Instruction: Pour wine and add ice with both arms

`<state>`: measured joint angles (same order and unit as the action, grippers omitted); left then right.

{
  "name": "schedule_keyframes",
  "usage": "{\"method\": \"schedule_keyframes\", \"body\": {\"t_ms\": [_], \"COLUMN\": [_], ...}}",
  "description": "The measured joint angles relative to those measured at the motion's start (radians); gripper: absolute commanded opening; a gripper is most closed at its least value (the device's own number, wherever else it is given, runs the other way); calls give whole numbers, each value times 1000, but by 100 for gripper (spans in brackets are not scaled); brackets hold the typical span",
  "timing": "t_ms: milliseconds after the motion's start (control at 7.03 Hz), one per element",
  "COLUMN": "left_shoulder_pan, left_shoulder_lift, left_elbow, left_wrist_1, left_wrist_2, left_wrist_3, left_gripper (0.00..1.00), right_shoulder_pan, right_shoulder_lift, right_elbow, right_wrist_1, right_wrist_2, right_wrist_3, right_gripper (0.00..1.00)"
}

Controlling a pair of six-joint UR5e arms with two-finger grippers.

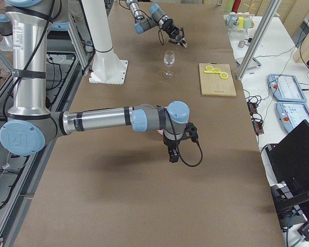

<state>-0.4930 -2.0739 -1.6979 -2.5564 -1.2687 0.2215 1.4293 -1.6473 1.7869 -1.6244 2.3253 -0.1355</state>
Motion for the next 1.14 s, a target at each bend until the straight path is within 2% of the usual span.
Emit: {"method": "schedule_keyframes", "body": {"t_ms": [1137], "left_shoulder_pan": [43], "left_shoulder_lift": [-12], "left_elbow": [1], "left_wrist_1": [11], "left_wrist_2": [90], "left_wrist_3": [398], "left_gripper": [0], "right_shoulder_pan": [0], "right_shoulder_lift": [0], "right_elbow": [-1], "right_wrist_1": [0], "right_wrist_2": [4], "right_wrist_3": [16], "right_gripper": [100]}}
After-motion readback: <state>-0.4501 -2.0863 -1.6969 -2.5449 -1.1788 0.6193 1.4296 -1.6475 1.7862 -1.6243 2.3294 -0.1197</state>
